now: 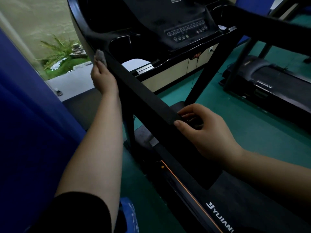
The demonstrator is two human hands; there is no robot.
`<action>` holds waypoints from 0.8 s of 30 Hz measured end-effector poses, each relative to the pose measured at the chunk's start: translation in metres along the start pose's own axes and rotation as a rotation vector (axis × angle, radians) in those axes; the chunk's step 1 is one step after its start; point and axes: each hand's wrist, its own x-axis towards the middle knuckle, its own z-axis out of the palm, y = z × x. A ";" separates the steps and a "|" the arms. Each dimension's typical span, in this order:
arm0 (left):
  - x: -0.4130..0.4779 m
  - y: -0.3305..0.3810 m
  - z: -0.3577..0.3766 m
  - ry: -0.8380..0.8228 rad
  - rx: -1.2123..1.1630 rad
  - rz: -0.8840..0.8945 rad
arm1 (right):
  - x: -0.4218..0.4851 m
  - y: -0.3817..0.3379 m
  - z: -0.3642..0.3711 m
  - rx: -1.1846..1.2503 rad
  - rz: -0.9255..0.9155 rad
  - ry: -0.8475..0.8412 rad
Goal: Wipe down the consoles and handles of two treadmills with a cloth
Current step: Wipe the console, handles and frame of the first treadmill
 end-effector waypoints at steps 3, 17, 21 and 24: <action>0.037 0.003 0.001 -0.075 0.023 -0.087 | 0.001 0.003 0.001 0.006 -0.009 0.001; -0.060 0.001 -0.022 -0.178 0.044 -0.304 | -0.003 -0.002 0.000 0.017 -0.018 0.006; -0.131 0.002 -0.035 -0.183 -0.033 -0.336 | -0.005 -0.004 -0.002 0.024 -0.012 -0.015; -0.187 0.002 -0.045 -0.193 -0.023 -0.369 | -0.005 -0.004 -0.002 0.011 -0.015 -0.004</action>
